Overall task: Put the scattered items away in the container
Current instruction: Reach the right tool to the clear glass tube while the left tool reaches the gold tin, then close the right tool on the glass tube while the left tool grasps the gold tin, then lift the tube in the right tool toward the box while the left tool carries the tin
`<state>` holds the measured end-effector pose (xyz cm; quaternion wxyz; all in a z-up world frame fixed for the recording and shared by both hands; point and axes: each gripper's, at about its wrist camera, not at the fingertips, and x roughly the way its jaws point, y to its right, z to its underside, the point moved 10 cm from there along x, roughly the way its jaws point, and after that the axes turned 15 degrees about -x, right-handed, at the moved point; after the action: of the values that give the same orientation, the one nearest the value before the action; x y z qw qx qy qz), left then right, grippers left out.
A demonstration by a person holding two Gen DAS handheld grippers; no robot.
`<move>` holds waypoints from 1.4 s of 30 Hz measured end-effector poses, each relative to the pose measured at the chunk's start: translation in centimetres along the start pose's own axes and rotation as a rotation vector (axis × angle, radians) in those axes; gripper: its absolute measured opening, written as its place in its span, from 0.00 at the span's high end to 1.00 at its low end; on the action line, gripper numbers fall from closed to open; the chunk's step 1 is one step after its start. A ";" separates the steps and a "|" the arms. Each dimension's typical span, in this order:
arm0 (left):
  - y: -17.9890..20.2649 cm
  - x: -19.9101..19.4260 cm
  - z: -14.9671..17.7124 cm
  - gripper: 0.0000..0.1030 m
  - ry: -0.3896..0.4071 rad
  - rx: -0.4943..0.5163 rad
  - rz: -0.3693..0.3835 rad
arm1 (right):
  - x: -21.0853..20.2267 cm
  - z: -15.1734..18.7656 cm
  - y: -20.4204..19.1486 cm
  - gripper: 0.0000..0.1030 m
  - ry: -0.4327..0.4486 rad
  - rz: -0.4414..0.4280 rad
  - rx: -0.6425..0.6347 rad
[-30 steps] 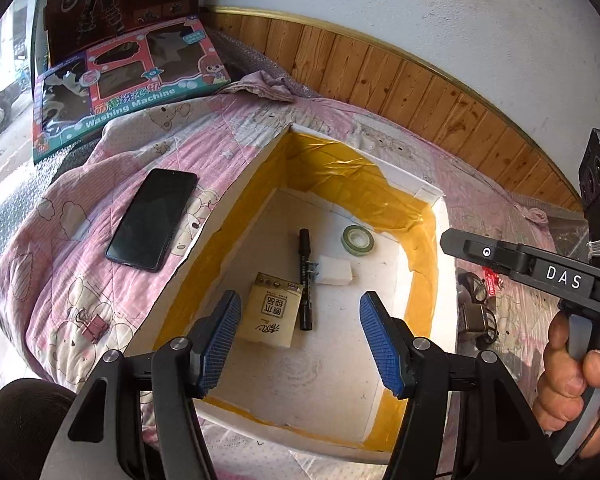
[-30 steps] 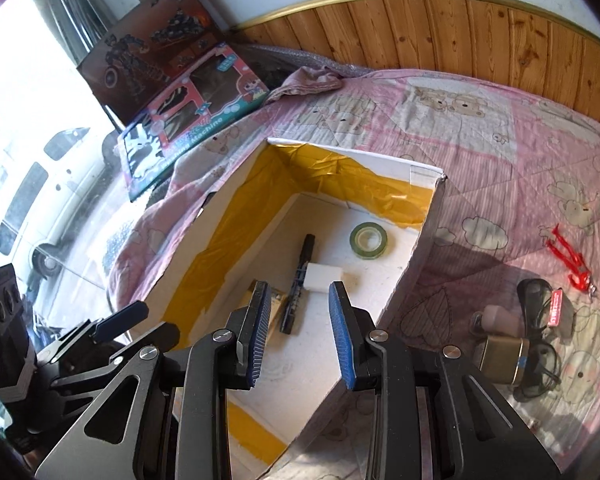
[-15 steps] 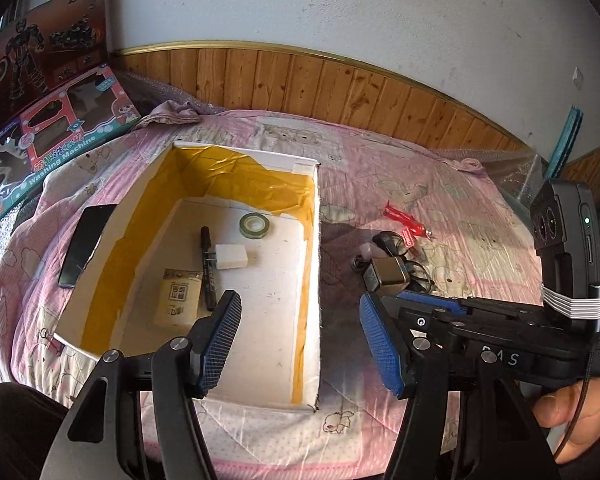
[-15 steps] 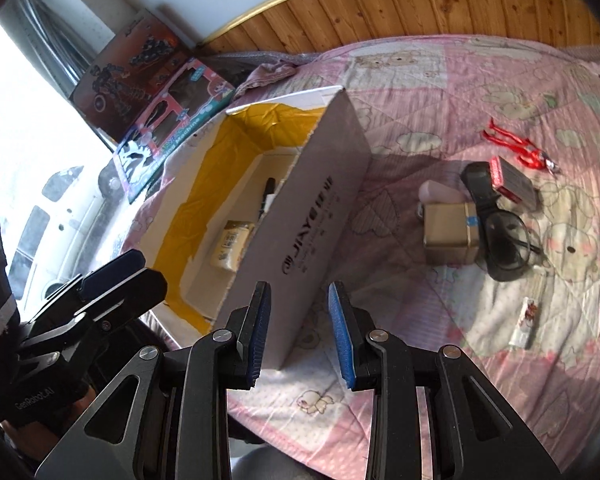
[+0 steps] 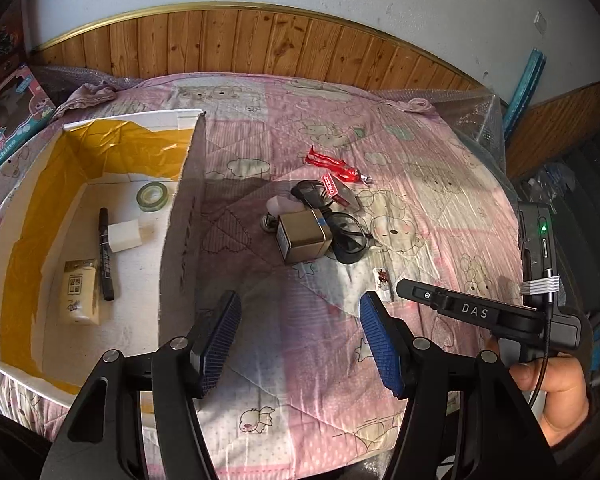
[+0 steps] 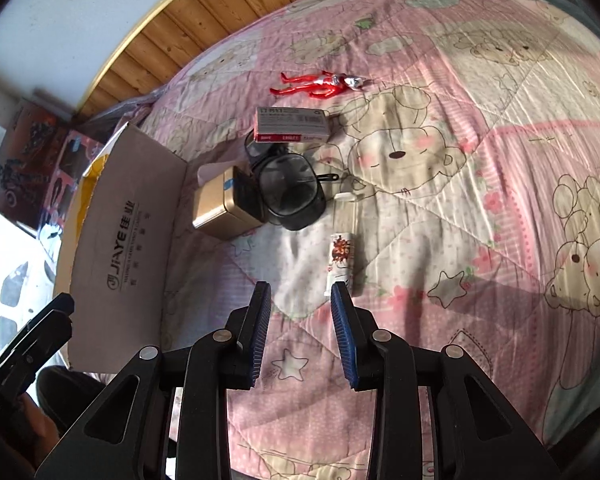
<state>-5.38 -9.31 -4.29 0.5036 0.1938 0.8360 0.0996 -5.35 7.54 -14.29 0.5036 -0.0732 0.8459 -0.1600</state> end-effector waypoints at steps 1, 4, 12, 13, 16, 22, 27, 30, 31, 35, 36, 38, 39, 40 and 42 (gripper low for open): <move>0.4 0.6 -0.1 0.39 -0.008 0.004 0.003 | 0.3 0.0 0.3 0.67 -0.006 0.009 0.001; 1.4 2.4 -0.5 0.39 -0.029 0.009 0.003 | 1.3 -0.1 1.1 0.66 -0.024 0.034 -0.005; 2.5 8.7 -2.8 0.39 -0.063 -0.005 -0.040 | 4.3 -1.9 2.0 0.66 -0.048 0.099 -0.062; 2.4 9.6 -3.0 0.39 -0.069 -0.004 -0.052 | 4.5 -2.1 2.1 0.66 -0.048 0.107 -0.072; 1.8 12.0 -3.6 0.39 -0.085 -0.013 -0.093 | 5.1 -1.9 2.4 0.66 -0.058 0.121 -0.092; 1.3 15.5 -3.9 0.39 -0.127 -0.057 -0.102 | 6.1 -1.9 2.7 0.66 -0.065 0.143 -0.132; 0.0 17.8 -4.0 0.41 -0.141 -0.092 -0.122 | 6.2 -2.0 2.6 0.81 -0.071 0.209 -0.192; -0.1 17.9 -3.9 0.48 -0.122 -0.061 -0.128 | 5.9 -2.1 3.0 0.81 -0.063 0.172 -0.144; -0.2 17.7 -3.9 0.49 -0.118 -0.052 -0.129 | 5.8 -2.2 3.1 0.81 -0.060 0.156 -0.126; -0.5 16.8 -3.6 0.50 -0.111 -0.050 -0.132 | 5.1 -2.4 3.0 0.82 -0.039 0.120 -0.085; -0.6 16.5 -3.5 0.50 -0.108 -0.052 -0.133 | 4.9 -2.5 2.9 0.82 -0.031 0.118 -0.079; -0.6 15.9 -3.2 0.50 -0.108 -0.051 -0.131 | 4.5 -2.8 2.8 0.82 -0.017 0.105 -0.068; -0.5 15.5 -3.1 0.50 -0.107 -0.048 -0.129 | 4.3 -2.9 2.6 0.82 -0.011 0.097 -0.059; -0.4 15.2 -2.9 0.50 -0.106 -0.046 -0.127 | 4.2 -3.0 2.5 0.81 -0.006 0.089 -0.052; -0.1 14.4 -2.7 0.50 -0.102 -0.037 -0.125 | 4.0 -3.1 2.4 0.81 -0.001 0.074 -0.041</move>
<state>-13.76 -3.18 -14.65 0.5543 0.1366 0.8177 0.0734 -9.94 9.22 -17.06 0.5080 -0.0520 0.8509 -0.1237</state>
